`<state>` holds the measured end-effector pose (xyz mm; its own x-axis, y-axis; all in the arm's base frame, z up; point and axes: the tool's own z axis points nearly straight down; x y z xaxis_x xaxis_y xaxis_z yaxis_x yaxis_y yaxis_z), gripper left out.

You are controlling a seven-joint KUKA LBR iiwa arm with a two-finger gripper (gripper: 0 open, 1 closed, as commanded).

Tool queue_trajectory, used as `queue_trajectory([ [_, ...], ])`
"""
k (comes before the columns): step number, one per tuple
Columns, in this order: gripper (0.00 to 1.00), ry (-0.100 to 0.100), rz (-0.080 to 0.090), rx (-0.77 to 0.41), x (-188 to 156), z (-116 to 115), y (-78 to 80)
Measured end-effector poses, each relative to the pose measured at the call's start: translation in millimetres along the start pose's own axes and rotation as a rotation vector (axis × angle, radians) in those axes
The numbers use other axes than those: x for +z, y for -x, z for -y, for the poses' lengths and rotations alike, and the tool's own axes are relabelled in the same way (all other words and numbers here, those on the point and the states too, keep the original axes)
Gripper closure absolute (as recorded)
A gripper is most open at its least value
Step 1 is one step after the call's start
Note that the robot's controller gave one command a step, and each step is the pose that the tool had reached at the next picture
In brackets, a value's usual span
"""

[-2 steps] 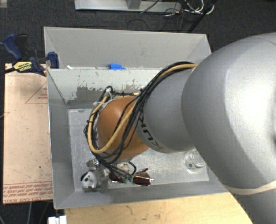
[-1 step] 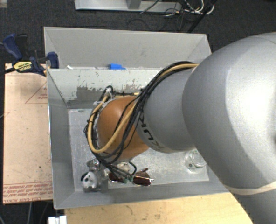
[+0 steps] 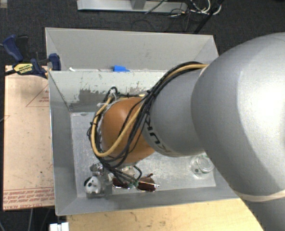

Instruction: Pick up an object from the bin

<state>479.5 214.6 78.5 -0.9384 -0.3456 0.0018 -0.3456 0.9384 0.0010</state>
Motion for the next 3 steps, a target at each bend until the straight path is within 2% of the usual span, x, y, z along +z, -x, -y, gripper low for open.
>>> queue_trajectory([
  [1, 1.00, 0.000, 0.004, 0.000, -9.9, -0.2, 1.0],
  [3, 1.00, 0.000, -0.002, 0.001, -33.3, -0.4, -0.5],
])
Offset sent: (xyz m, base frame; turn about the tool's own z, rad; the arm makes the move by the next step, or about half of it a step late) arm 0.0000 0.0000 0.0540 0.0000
